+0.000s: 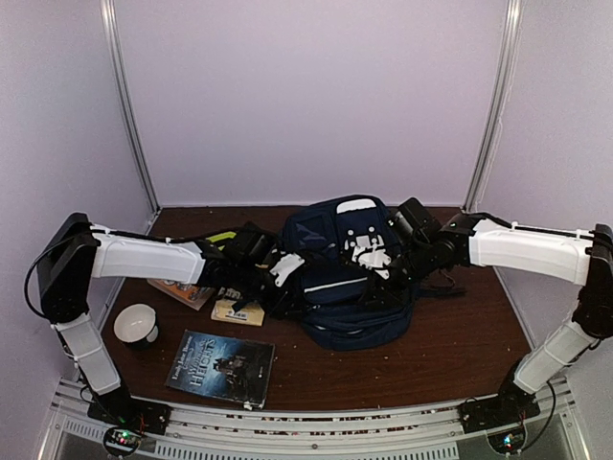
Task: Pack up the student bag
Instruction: Pick up the upper front pocket of the student bag, then hold the upper front pocket of the student bag.
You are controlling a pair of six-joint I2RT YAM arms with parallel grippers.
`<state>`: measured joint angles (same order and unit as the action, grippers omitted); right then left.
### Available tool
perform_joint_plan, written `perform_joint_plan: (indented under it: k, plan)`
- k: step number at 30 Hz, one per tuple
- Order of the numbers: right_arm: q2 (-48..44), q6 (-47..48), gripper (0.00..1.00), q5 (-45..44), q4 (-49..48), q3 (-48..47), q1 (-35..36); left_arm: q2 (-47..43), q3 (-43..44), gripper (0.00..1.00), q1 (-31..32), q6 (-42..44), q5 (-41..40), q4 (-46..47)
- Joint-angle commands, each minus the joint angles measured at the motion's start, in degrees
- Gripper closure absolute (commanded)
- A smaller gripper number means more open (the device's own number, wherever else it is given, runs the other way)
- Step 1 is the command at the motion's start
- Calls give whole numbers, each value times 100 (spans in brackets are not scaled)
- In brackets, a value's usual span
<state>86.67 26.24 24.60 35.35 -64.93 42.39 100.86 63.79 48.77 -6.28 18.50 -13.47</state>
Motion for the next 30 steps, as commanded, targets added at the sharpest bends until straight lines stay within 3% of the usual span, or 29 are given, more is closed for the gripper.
perform_joint_plan:
  k: [1, 17, 26, 30]
  plan:
    - [-65, -83, 66, -232, -170, 54, -7, 134, 180, 57, 51, 75, 112, 196]
    - [-351, -259, 65, -262, -540, 190, -1104, 505, 370, 72, 53, 55, -82, 233]
    - [316, -327, 64, -200, -682, 159, -1709, 615, 454, 77, 54, 100, 207, 161]
    - [776, -363, 65, -122, -560, -18, -1672, 658, 500, 88, 62, 130, 299, 114]
